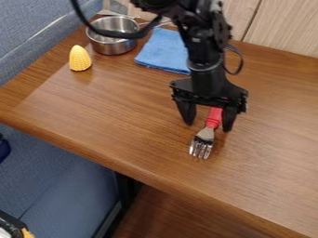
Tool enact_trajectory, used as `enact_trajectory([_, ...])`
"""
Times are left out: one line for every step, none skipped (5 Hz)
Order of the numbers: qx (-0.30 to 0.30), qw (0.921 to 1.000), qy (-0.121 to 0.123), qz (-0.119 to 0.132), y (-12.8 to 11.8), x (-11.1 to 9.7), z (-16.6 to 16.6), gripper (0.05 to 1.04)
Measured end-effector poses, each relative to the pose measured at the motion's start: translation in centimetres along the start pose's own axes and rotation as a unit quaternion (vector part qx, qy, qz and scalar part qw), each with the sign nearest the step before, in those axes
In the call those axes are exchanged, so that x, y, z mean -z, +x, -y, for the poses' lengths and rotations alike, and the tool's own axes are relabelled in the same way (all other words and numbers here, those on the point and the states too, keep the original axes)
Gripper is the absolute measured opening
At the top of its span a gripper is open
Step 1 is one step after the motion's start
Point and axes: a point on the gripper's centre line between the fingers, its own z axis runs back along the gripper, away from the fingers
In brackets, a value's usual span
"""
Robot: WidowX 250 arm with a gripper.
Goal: Moved the red fork from the left to the right side of the table
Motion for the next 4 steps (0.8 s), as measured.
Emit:
enact_trajectory([-0.017, 0.9992, -0.034, 0.013, 0.6, -2.1, -0.3, 1.001])
enact_trajectory([-0.011, 0.9984, -0.032, 0.045, 1.3, -5.0, -0.3, 1.001])
enact_trajectory([-0.002, 0.9969, -0.036, 0.07, 1.5, -7.5, -0.2, 1.001])
enact_trajectory([0.02, 0.995, -0.038, 0.09, 1.4, -9.4, -0.1, 1.001])
